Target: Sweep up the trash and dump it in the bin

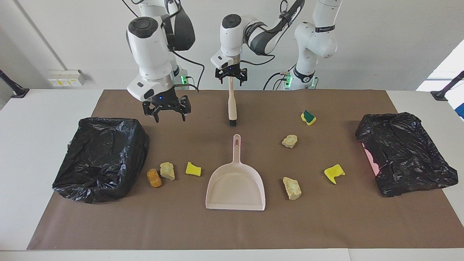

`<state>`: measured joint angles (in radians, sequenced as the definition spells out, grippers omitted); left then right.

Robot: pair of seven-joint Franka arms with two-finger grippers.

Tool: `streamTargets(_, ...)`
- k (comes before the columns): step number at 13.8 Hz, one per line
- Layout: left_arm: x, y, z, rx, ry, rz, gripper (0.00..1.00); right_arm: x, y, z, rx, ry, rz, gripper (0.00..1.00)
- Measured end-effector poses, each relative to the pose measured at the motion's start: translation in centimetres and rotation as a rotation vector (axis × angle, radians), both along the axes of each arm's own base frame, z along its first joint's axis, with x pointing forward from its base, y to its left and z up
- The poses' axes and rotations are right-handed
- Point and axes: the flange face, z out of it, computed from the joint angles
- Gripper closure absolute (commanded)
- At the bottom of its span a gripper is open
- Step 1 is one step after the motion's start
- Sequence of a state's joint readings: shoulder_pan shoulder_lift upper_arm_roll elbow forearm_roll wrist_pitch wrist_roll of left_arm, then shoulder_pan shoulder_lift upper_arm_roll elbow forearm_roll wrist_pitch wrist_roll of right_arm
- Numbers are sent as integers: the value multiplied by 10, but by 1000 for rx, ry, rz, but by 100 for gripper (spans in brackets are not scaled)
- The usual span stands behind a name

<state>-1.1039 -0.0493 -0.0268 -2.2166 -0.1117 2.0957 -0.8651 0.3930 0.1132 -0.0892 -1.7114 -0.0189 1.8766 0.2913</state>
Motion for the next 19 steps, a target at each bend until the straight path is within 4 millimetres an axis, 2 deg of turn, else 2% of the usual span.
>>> streamTargets(4, -15, 6, -28, 21, 3, 19, 0, 11, 45, -6, 20, -14, -20, 0)
streamTargets(6, -28, 1, -53, 38, 3, 39, 0, 18, 69, -15, 34, -11, -16, 0)
streamTargets(8, -31, -4, -70, 44, 2, 51, 0, 22, 98, -27, 42, -11, 7, 0)
streamTargets(9, -31, -5, -73, 44, 1, 57, 7, 23, 114, -37, 48, -14, 15, 0)
streamTargets(11, -30, -6, -73, 43, -1, 66, 30, 25, 140, -59, 58, -11, 19, 0)
streamTargets(12, -29, -6, -71, 39, -2, 68, 44, 26, 149, -69, 57, -4, 26, 0)
streamTargets(13, -28, -6, -69, 35, -4, 72, 63, 24, 158, -79, 53, 5, 34, 0)
streamTargets(14, -26, -7, -67, 31, -6, 78, 77, 22, 171, -89, 58, 0, 37, 0)
streamTargets(15, -25, -7, -65, 28, -7, 81, 84, 22, 182, -96, 69, -16, 36, 0)
streamTargets(17, -24, -6, -64, 30, -6, 85, 97, 22, 188, -108, 74, -23, 39, 0)
streamTargets(19, -23, -4, -64, 39, -1, 87, 100, 21, 189, -124, 70, -14, 40, 0)
